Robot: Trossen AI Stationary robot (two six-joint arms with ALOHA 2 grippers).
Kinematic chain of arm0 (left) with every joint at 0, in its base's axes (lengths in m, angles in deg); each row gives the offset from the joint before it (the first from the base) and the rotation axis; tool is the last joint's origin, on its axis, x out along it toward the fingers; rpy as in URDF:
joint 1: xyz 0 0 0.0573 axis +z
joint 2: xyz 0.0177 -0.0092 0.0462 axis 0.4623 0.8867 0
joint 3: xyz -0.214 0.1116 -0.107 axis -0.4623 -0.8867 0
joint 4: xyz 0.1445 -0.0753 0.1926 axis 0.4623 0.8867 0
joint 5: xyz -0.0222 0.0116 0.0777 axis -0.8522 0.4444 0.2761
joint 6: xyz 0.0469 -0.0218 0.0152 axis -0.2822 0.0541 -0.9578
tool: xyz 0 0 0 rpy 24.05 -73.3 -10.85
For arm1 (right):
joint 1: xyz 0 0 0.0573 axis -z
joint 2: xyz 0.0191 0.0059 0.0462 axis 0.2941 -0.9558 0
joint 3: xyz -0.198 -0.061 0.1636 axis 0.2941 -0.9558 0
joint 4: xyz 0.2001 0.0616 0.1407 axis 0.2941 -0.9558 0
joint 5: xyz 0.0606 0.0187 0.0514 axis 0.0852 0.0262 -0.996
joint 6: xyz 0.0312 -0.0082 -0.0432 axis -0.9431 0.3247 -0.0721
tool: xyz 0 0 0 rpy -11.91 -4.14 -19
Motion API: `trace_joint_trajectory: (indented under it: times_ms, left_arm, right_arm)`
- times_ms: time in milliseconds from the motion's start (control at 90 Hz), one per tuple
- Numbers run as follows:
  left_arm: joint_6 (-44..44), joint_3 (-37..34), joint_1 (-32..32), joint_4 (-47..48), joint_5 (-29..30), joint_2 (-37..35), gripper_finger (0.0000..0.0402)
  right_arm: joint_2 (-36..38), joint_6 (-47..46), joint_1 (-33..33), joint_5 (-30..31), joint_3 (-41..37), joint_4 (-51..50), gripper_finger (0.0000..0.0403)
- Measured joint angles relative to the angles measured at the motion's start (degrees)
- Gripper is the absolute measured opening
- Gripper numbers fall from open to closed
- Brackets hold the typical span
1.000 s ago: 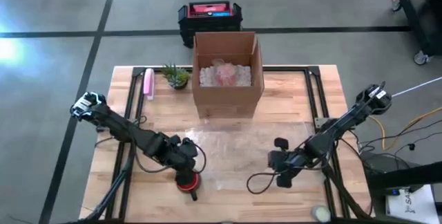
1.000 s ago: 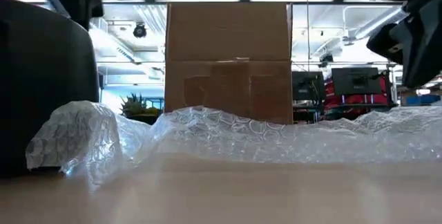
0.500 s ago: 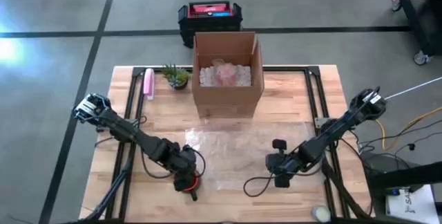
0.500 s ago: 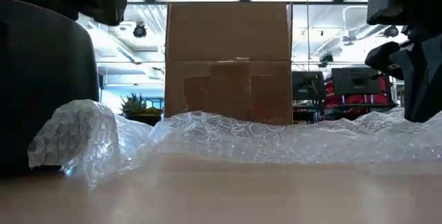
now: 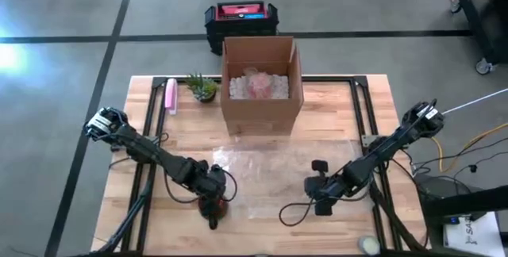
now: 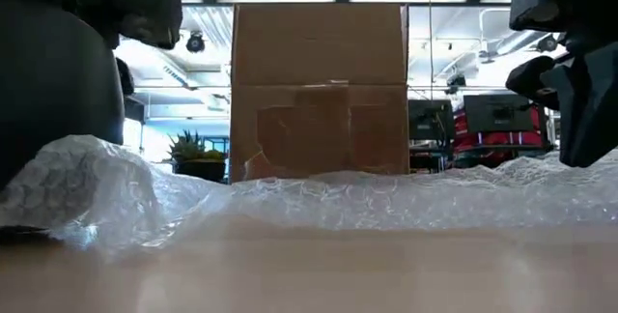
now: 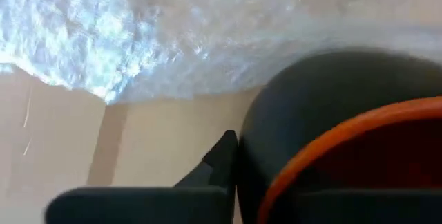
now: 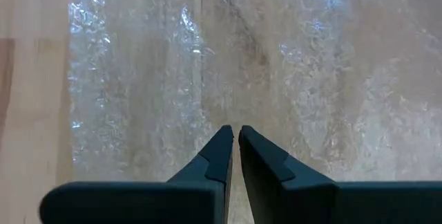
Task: Wrap mug
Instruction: Wrap the black mug with the bubble wrap
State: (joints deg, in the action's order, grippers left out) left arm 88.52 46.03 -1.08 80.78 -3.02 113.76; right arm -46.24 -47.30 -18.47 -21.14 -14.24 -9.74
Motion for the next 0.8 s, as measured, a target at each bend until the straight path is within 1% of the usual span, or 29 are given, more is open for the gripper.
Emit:
trace_joint_trajectory:
  times_ms: [122, 333, 433, 511, 689, 800]
  left_arm:
    - [0.09, 0.00, 0.00, -0.88, -0.06, 0.00, 0.0010]
    - [0.63, 1.30, -0.24, 1.17, -0.54, -0.89, 0.0003]
    - [1.34, 4.00, -0.51, 4.13, -0.80, -1.49, 0.0002]
    - [1.59, 6.68, -1.03, 7.76, -0.81, -1.83, 0.0002]
    - [3.29, 13.28, -2.96, 16.14, -0.78, -1.96, 0.0001]
    - [3.69, 16.36, -4.28, 17.57, 1.81, -2.08, 0.0001]
  right_arm:
    - [0.00, 0.95, 0.00, -0.01, 0.00, -0.43, 0.0014]
    - [1.14, 1.01, -0.01, -0.02, 0.34, -1.01, 0.0014]
    - [2.69, 1.13, 0.00, -0.15, 1.40, -2.10, 0.0014]
    - [3.93, 1.46, 0.00, -0.21, 1.76, -4.14, 0.0014]
    - [5.60, 1.48, 0.00, 0.17, 1.88, -5.30, 0.0014]
    - [5.73, 1.43, 0.00, 0.17, 1.88, -6.87, 0.0014]
